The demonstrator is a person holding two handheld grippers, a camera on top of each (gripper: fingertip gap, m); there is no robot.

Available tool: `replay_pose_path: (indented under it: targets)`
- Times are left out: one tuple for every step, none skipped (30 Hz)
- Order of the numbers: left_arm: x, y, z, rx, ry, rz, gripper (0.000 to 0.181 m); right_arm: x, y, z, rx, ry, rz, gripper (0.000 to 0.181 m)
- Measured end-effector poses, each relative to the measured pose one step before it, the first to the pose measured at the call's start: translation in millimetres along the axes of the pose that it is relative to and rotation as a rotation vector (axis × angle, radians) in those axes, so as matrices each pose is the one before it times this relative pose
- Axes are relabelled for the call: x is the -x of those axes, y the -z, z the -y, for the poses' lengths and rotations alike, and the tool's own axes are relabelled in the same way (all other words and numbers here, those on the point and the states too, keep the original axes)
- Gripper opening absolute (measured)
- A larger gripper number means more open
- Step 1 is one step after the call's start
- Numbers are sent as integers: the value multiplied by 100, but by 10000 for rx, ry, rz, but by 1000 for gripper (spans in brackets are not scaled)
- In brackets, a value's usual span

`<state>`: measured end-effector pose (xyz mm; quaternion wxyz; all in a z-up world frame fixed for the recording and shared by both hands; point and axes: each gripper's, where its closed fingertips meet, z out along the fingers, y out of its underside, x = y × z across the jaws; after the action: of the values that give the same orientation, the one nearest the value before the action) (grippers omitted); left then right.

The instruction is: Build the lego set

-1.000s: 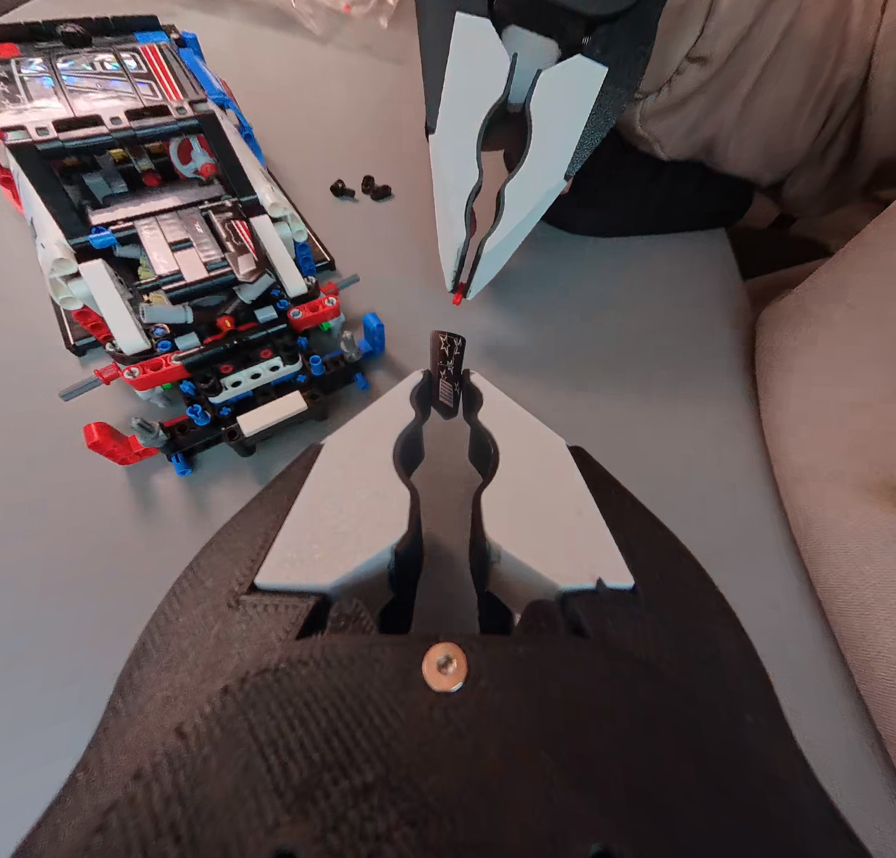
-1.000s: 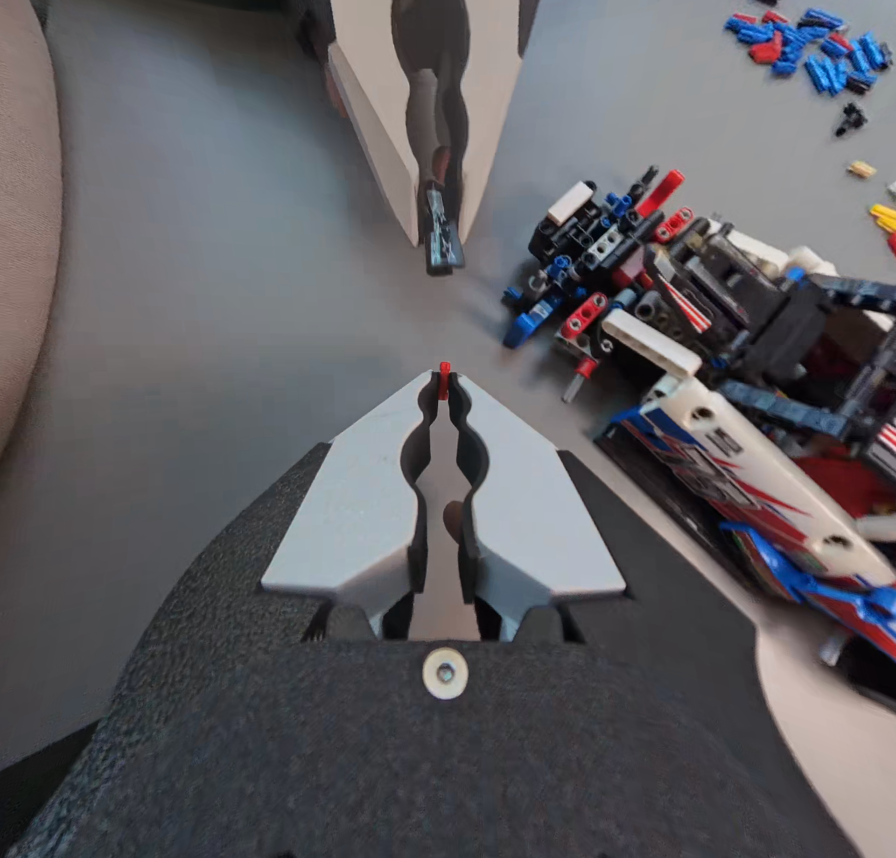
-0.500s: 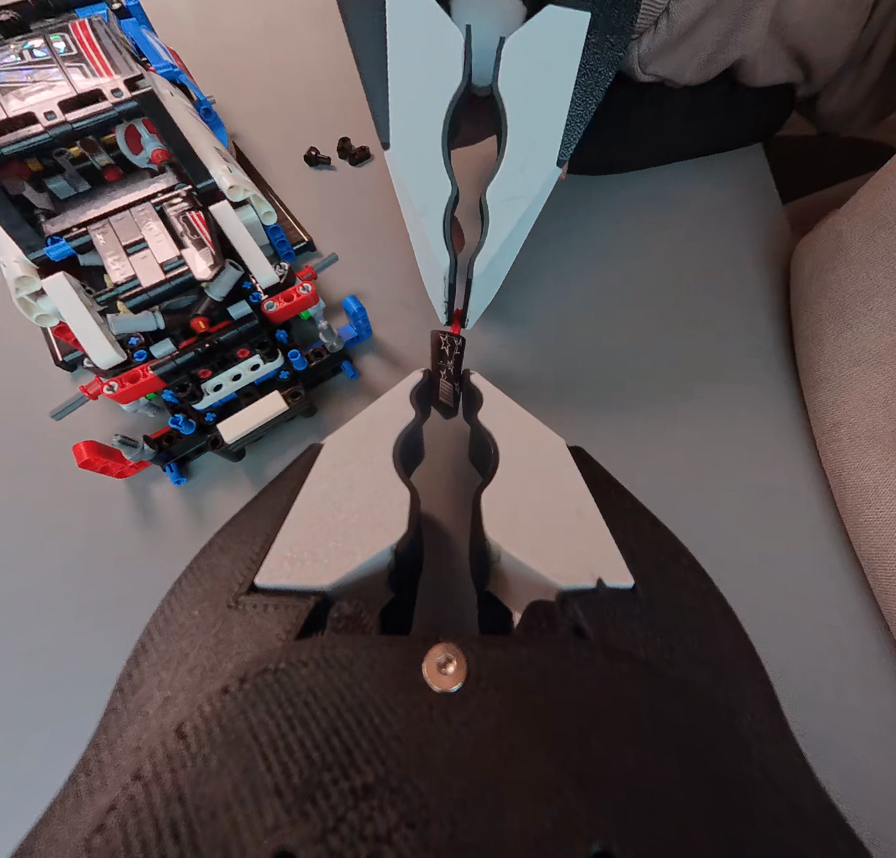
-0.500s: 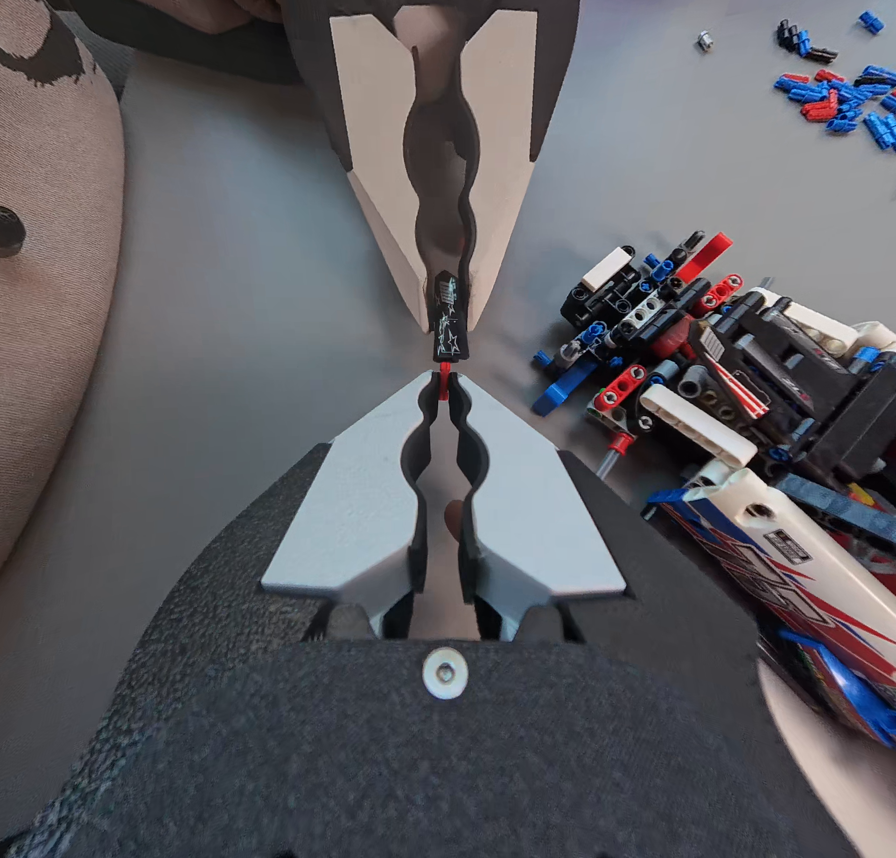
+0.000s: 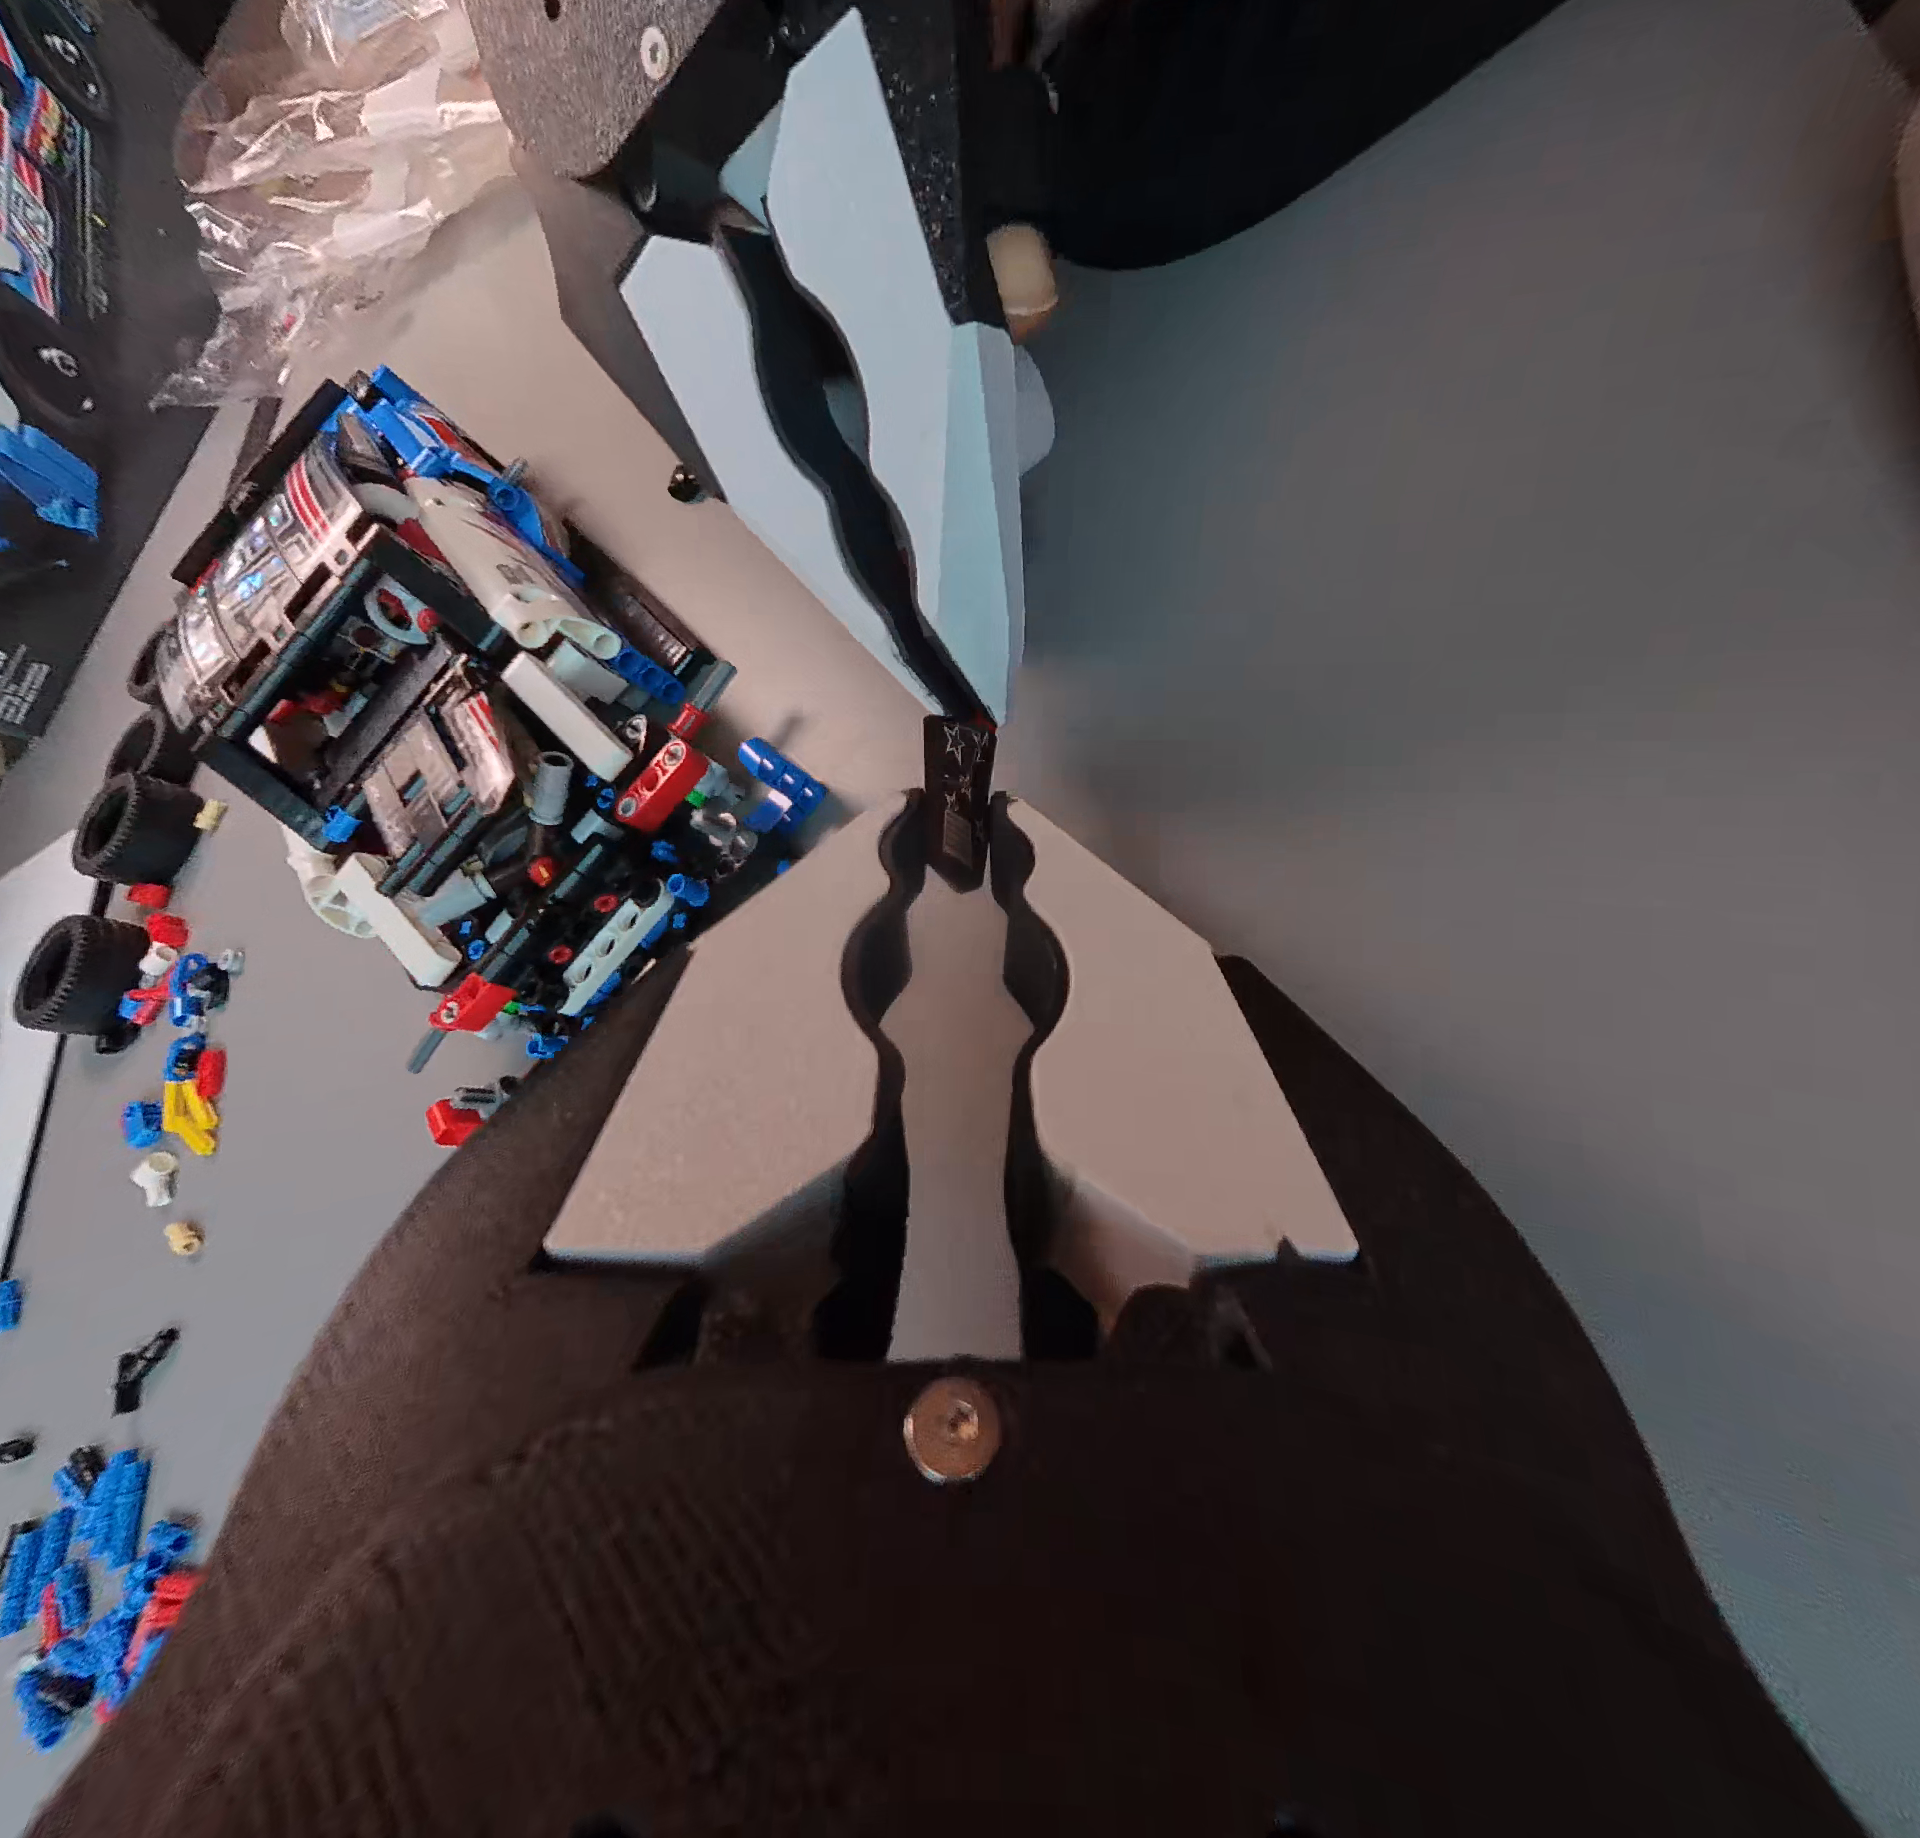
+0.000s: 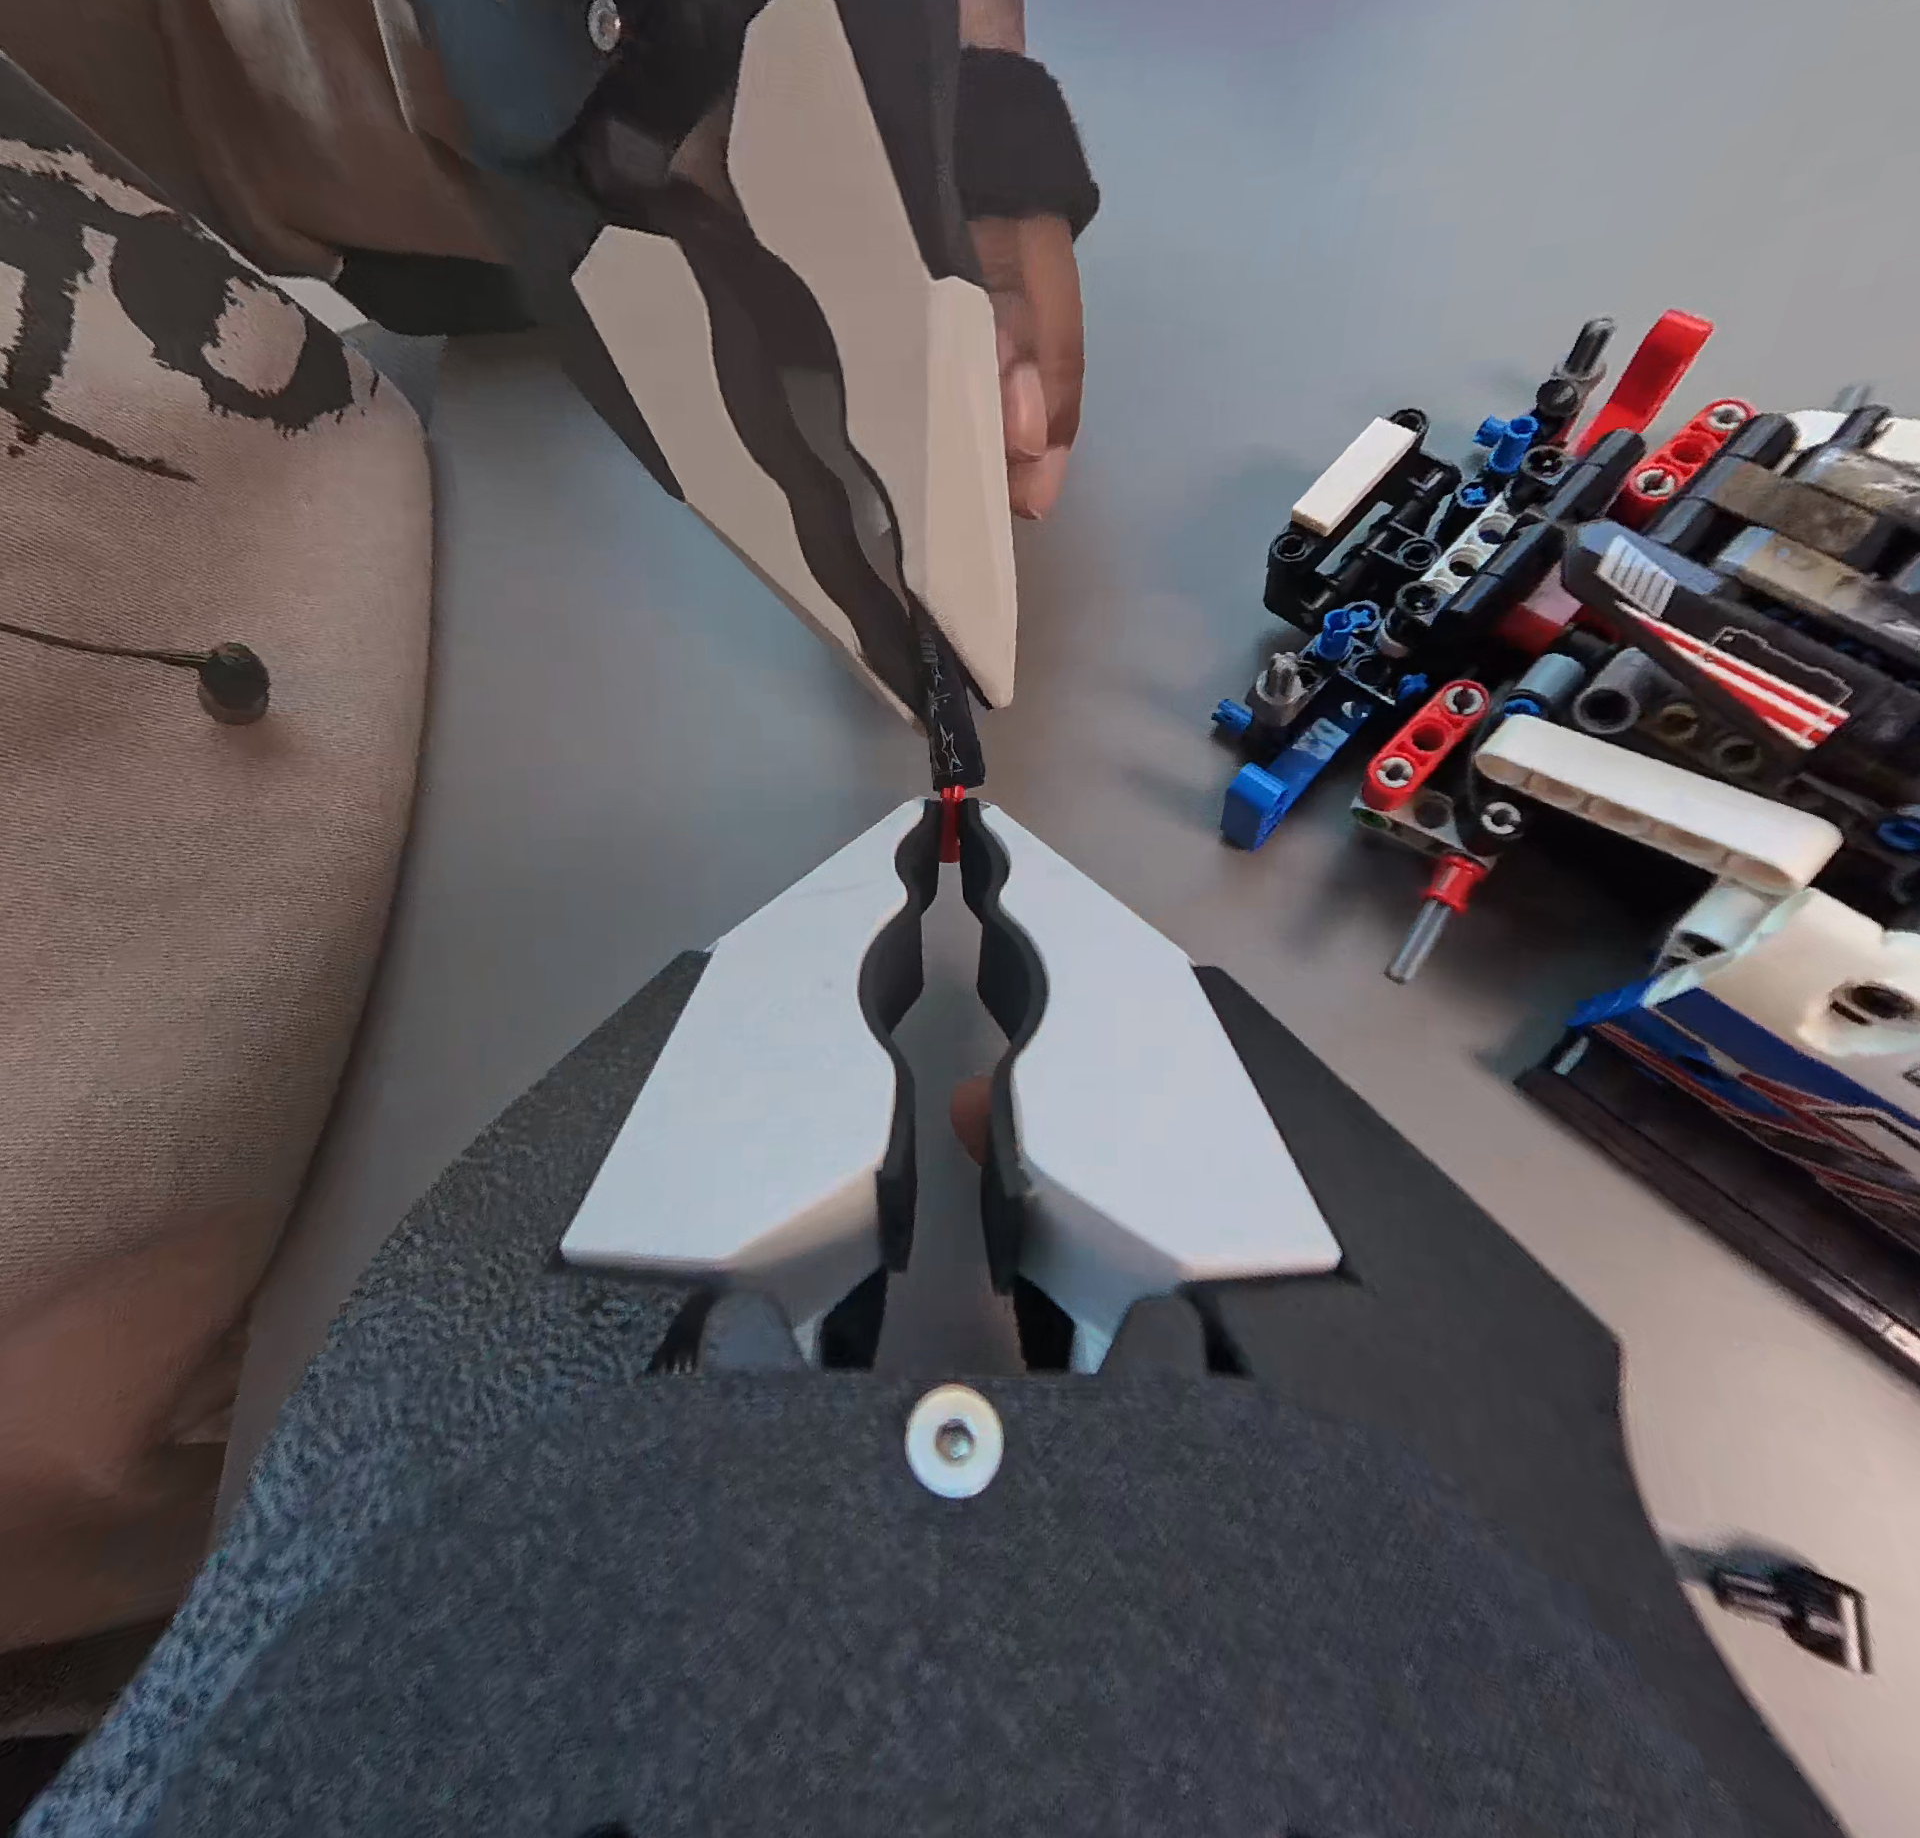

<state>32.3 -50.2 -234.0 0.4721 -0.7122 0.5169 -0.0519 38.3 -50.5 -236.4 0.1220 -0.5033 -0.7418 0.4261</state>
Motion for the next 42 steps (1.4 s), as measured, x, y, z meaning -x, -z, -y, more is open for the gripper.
replay_pose_path:
  targets:
    - [34,105,195,-76,-108,75,10,44,13,111,-161,-246,96,0]
    - [60,109,171,-114,19,18,10,51,102,165,-217,-220,110,0]
    - [61,73,77,-96,27,-23,10,98,133,158,-213,-140,121,0]
    - [4,95,155,-124,24,-52,10,157,99,124,-162,-92,144,0]
    - [-52,91,220,-139,53,-53,10,176,74,111,-121,-136,181,0]
    - [-77,78,191,-138,20,-51,10,176,34,61,-95,-112,177,0]
    - [-116,65,131,-138,45,-94,9,197,22,37,-114,-57,176,0]
    - [-80,93,187,-172,61,-95,10,220,41,96,-154,-104,208,0]
    - [-63,158,352,-251,65,-89,10,334,158,212,-205,-59,275,0]
    - [-56,197,486,-319,93,-104,9,426,193,288,-219,-11,304,0]
    - [-37,202,420,-270,93,-90,9,390,159,321,-195,-4,254,0]
    - [-189,138,330,-213,30,-149,9,447,30,145,-95,10,283,0]
    - [-262,43,169,-111,-35,-141,9,330,-56,-59,18,-1,229,0]
    - [-335,-18,147,-82,-97,-136,8,258,-114,-171,94,-13,182,0]
    - [-259,-29,163,-77,-102,-98,8,203,-110,-139,78,-45,147,0]
    - [-23,18,113,-30,-107,42,9,66,8,58,-47,-96,85,0]
    - [57,46,137,-48,-72,65,8,80,112,177,-144,-143,121,0]
    - [28,25,93,-9,-58,28,8,73,56,98,-94,-114,97,0]
    - [-57,-27,-91,71,-78,-12,8,-22,-51,-90,48,-9,-14,0]
    - [-125,-29,-105,34,-16,-58,8,-11,-109,-177,118,4,-10,0]
    - [18,28,-31,-45,126,-25,8,-15,-47,-10,15,-12,-3,0]
    - [300,129,65,-126,291,53,8,-104,125,282,-187,-17,-42,0]
    - [529,213,141,-214,455,89,9,-162,253,556,-383,-10,-70,1]
    - [664,296,223,-300,509,118,9,-154,310,777,-515,33,-81,1]
    - [691,318,327,-340,460,153,9,-68,337,919,-552,77,-80,3]
    - [644,304,359,-316,424,163,9,159,338,916,-488,166,-8,11]
    - [588,291,352,-303,437,137,9,15,302,763,-334,255,-165,17]
    - [536,297,399,-334,446,123,9,-282,255,608,-237,413,-394,21]
    - [420,290,427,-338,425,58,9,-362,192,533,-245,518,-476,22]
    - [346,251,437,-310,395,44,9,-279,106,516,-269,498,-440,22]
    - [257,188,396,-274,359,7,9,-136,-18,467,-219,547,-402,21]
    - [93,123,342,-242,378,-82,9,-23,-77,471,-221,681,-396,20]
    - [79,89,305,-218,364,-62,9,180,-99,499,-224,782,-323,18]
    - [4,78,268,-193,306,-101,9,296,-102,429,-143,780,-243,15]
    - [-56,55,195,-142,259,-116,9,122,-112,304,-23,750,-307,13]
    - [-46,50,171,-130,213,-97,9,143,-81,272,-6,709,-254,11]
    - [-80,29,141,-101,175,-108,9,163,-85,196,14,547,-168,10]
    - [-101,5,66,-51,137,-103,9,64,-80,90,47,347,-156,10]
    - [-103,-11,6,-21,86,-96,9,69,-68,-35,81,206,-57,9]
    - [-94,-46,-36,13,43,-57,9,-62,-16,-16,41,102,-98,6]
    - [-123,-64,-40,20,-15,-52,9,-7,20,42,-27,50,-28,4]
    - [-120,-63,3,3,-13,-44,9,77,20,-28,24,15,48,3]
